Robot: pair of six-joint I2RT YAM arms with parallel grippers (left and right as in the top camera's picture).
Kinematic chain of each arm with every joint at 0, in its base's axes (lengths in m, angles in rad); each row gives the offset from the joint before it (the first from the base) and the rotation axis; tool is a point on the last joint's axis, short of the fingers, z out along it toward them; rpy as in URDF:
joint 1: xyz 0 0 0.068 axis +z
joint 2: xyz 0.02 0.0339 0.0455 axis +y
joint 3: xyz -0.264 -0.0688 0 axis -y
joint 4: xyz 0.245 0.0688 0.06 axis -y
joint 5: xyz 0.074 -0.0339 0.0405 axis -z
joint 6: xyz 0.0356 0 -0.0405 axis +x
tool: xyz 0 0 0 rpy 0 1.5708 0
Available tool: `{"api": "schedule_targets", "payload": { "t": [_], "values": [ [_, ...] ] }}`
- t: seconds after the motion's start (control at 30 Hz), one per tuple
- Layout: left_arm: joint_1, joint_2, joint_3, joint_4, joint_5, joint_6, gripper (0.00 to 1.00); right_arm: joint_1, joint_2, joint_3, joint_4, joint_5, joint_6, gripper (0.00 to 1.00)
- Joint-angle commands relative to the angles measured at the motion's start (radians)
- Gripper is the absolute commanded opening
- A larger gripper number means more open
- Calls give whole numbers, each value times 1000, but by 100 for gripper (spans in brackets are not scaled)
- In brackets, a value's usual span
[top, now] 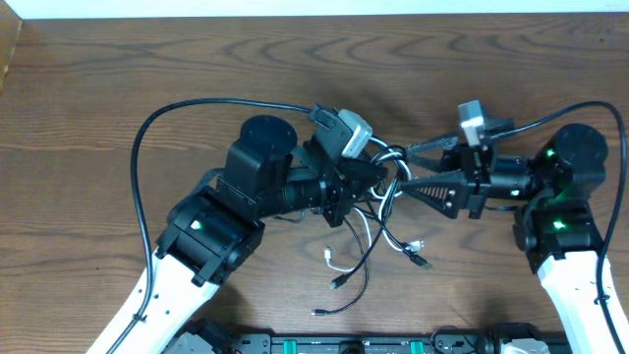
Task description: Untangle cables
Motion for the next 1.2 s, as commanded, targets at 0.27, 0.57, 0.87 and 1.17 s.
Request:
{"api": "schedule_targets", "payload": {
  "t": [0.27,0.57,0.87,1.17],
  "values": [
    [5,-8,22,8,100,12,7,-41,-3,8,0,16,-77,62],
    [-14,-6,22,12,179,5,7,-39,-1,8,0,80,-116,53],
    [-63,19,22,15,178,5,7,-38,-1,8,-1,105,-115,43],
    [-63,30,22,89,171,5,7,16,-1,8,-89,98,-195,57]
  ]
}}
